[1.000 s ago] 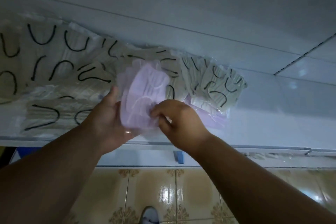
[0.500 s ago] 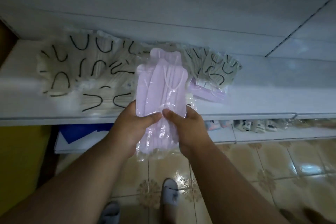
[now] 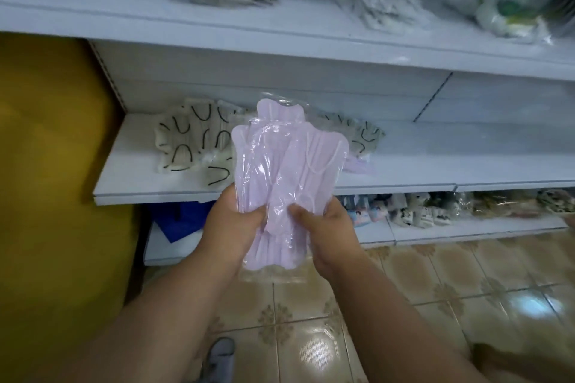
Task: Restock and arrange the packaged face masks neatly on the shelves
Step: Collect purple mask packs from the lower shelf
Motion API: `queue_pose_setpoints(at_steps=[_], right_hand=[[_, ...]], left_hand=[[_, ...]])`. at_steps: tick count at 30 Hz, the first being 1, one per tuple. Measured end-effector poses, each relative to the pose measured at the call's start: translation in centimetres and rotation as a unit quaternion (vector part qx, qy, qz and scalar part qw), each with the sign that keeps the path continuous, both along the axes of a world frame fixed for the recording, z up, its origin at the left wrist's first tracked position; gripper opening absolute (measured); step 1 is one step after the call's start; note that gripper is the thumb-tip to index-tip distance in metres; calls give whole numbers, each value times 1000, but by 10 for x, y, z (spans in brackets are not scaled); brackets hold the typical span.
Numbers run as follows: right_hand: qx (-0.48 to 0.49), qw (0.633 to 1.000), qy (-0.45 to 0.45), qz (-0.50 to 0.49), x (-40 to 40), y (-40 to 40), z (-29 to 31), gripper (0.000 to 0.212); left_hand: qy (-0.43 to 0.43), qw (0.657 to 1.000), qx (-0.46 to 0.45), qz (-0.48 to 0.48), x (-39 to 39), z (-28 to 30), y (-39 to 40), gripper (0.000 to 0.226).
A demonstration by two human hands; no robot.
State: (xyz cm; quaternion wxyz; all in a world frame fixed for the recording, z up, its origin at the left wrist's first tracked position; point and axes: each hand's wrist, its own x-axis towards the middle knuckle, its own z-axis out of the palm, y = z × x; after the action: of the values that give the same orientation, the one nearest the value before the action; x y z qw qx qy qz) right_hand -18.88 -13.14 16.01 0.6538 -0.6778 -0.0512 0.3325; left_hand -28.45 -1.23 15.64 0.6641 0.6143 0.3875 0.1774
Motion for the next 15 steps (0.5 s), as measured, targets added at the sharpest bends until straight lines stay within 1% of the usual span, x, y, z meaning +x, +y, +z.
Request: queue_pose_setpoints(at_steps=[2, 3, 4, 6, 7, 9, 10, 13, 15], right_hand=[[-2, 999, -47, -17, -8, -11, 20, 17], [-8, 997, -75, -30, -9, -17, 33, 8], [-9, 994, -98, -45, -9, -25, 49, 7], [2, 988, -140, -67, -2, -44, 85, 17], [3, 983, -166, -71, -1, -53, 105, 18], [21, 971, -220, -86, 4, -74, 153, 18], [35, 966, -240, -93, 7, -85, 177, 17], [73, 948, -295, -93, 10, -110, 240, 13], [80, 938, -325, -96, 11, -118, 272, 11]], left_hand=[[-34, 999, 6, 37, -8, 21, -18, 33], [-54, 997, 8, 55, -9, 35, -28, 28], [-71, 995, 5, 69, -7, 51, -40, 24], [-114, 990, -6, 84, 3, 87, -66, 35], [-129, 987, 2, 92, 5, 107, -80, 33], [-164, 981, 34, 98, 13, 150, -105, 13], [-181, 977, 53, 96, 19, 170, -117, 8], [-205, 967, 119, 91, 28, 223, -143, 8], [-224, 954, 167, 114, 30, 257, -150, 5]])
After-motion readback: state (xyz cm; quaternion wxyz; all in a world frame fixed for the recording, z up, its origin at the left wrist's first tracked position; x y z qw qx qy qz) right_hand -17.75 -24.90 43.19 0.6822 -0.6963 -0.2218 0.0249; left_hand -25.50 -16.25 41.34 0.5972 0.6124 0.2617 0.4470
